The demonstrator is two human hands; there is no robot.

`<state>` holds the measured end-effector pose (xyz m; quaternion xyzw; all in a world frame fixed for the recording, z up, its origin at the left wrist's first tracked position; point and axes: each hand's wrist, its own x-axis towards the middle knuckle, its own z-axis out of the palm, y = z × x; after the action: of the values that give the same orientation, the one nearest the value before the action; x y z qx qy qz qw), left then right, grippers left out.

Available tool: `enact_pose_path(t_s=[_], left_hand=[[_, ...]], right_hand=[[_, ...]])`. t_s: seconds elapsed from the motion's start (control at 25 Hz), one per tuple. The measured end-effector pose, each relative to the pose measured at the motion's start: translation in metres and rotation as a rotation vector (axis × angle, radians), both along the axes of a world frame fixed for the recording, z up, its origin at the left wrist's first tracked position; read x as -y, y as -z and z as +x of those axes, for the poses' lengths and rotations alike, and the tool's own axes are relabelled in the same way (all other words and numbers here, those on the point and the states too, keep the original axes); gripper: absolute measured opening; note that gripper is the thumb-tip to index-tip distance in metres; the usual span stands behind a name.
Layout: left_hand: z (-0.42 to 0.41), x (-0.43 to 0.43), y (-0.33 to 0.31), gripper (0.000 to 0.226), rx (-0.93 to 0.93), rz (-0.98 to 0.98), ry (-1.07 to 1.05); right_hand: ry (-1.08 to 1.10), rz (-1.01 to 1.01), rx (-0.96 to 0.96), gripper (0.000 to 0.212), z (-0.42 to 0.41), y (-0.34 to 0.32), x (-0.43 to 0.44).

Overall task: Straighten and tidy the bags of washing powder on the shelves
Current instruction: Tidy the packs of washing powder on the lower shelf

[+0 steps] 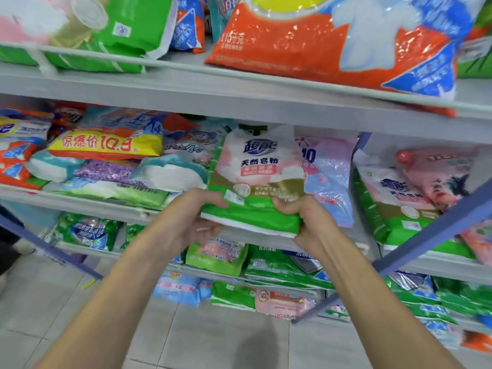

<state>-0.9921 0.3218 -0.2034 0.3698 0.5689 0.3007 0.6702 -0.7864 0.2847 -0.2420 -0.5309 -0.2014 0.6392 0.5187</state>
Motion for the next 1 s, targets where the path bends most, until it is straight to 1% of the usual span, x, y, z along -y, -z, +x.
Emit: enact_pose_path(t_s=[0.04,0.08,0.16,0.2,0.28,0.36,0.44,0.52,0.6,0.72,0.76,0.84,0.92,1.0], left_hand=[[-0.002,0.003,0.0,0.015,0.048,-0.059,0.096],[-0.002,0.006,0.003,0.023,0.096,-0.095,0.165],[0.006,0.017,0.013,0.04,0.157,-0.124,0.221],[0.013,0.026,0.018,0.044,0.175,-0.117,0.218],[0.023,0.047,0.034,0.047,0.204,-0.073,0.146],[0.027,0.072,0.047,0.062,0.205,-0.024,0.106],[0.034,0.096,0.051,0.076,0.193,0.034,0.139],[0.048,0.12,0.048,0.075,0.174,0.076,0.194],[0.067,0.145,0.039,0.071,0.21,0.073,0.26],[0.093,0.178,0.031,0.084,0.301,0.043,0.294],[0.098,0.188,0.03,0.089,0.324,0.023,0.29],[0.106,0.209,0.027,0.09,0.354,-0.003,0.307],[0.111,0.228,0.024,0.089,0.354,-0.02,0.326],[0.118,0.246,0.017,0.088,0.384,-0.064,0.284]], right_hand=[[-0.034,-0.008,-0.084,0.041,0.003,0.003,0.013],[-0.061,-0.008,-0.151,0.044,0.004,0.006,0.026],[-0.105,0.025,-0.22,0.063,0.007,0.013,0.052],[-0.133,0.025,-0.224,0.069,0.01,0.017,0.062],[-0.164,0.02,-0.181,0.066,0.018,0.019,0.088],[-0.132,0.031,-0.128,0.066,0.034,0.018,0.115],[-0.136,0.09,-0.129,0.068,0.049,0.01,0.14],[-0.108,0.098,-0.144,0.064,0.062,0.001,0.162],[-0.004,0.052,-0.136,0.055,0.072,-0.007,0.183],[0.115,0.037,-0.147,0.042,0.094,-0.012,0.214],[0.123,0.034,-0.13,0.034,0.1,-0.014,0.223],[0.109,0.025,-0.094,0.022,0.113,-0.017,0.242],[0.091,0.026,-0.073,0.023,0.121,-0.018,0.26],[0.107,0.02,-0.069,0.036,0.128,-0.02,0.281]])
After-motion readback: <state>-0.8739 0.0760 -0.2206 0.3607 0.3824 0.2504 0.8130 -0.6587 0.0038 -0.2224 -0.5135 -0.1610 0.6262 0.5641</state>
